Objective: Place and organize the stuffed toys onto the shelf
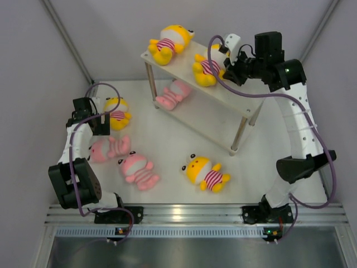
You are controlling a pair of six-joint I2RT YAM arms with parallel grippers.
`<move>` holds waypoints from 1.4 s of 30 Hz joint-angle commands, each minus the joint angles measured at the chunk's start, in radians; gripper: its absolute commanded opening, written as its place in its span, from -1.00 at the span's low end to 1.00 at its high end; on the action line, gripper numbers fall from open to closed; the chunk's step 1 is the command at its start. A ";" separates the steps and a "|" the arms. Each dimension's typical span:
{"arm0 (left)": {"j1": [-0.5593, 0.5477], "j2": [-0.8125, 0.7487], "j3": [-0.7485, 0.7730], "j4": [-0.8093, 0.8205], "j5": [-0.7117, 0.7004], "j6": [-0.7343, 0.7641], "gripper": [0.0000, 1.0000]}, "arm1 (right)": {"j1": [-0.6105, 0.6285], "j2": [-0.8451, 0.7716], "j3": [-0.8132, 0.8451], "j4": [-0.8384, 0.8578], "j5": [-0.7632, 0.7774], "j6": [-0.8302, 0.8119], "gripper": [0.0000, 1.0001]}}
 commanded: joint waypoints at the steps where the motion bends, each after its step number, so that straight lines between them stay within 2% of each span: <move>1: -0.001 -0.006 0.026 -0.013 0.011 0.011 0.98 | 0.008 0.096 0.095 0.001 -0.042 -0.027 -1.00; 7: -0.001 -0.012 0.018 -0.013 0.009 0.017 0.98 | 0.009 0.165 0.141 0.044 -0.085 -0.047 -1.00; 14: -0.001 -0.010 0.015 -0.013 0.015 0.017 0.98 | 0.008 0.150 0.145 0.102 -0.070 -0.013 -0.99; 16: -0.001 -0.010 0.015 -0.013 0.015 0.019 0.98 | 0.006 0.123 0.131 0.127 -0.064 -0.004 -0.80; 18: -0.001 -0.007 0.014 -0.013 0.018 0.019 0.98 | 0.006 0.101 0.102 0.153 -0.067 0.002 -0.78; 19: -0.001 -0.007 0.014 -0.015 0.022 0.017 0.98 | 0.008 0.080 0.089 0.194 -0.067 0.019 -0.71; 20: -0.001 -0.006 0.015 -0.015 0.023 0.016 0.98 | 0.008 0.071 0.060 0.220 -0.069 0.034 -0.27; 22: -0.001 -0.009 0.015 -0.013 0.026 0.016 0.98 | 0.008 0.051 0.046 0.255 -0.076 0.056 0.16; 28: -0.001 -0.018 0.017 -0.028 0.015 0.036 0.98 | 0.006 -0.027 0.022 0.322 -0.037 0.132 0.60; 33: -0.001 -0.016 0.027 -0.048 0.046 0.045 0.98 | 0.008 -0.182 -0.102 0.470 0.066 0.208 0.80; 36: -0.001 -0.016 0.034 -0.068 0.084 0.051 0.98 | 0.006 -0.380 -0.240 0.591 0.097 0.287 0.83; 38: -0.001 -0.012 0.038 -0.074 0.130 0.051 0.98 | 0.009 -0.463 -0.355 0.636 0.083 0.330 0.83; 42: -0.001 -0.003 0.050 -0.078 0.161 0.039 0.98 | 0.020 -0.629 -0.545 0.650 -0.063 0.424 0.80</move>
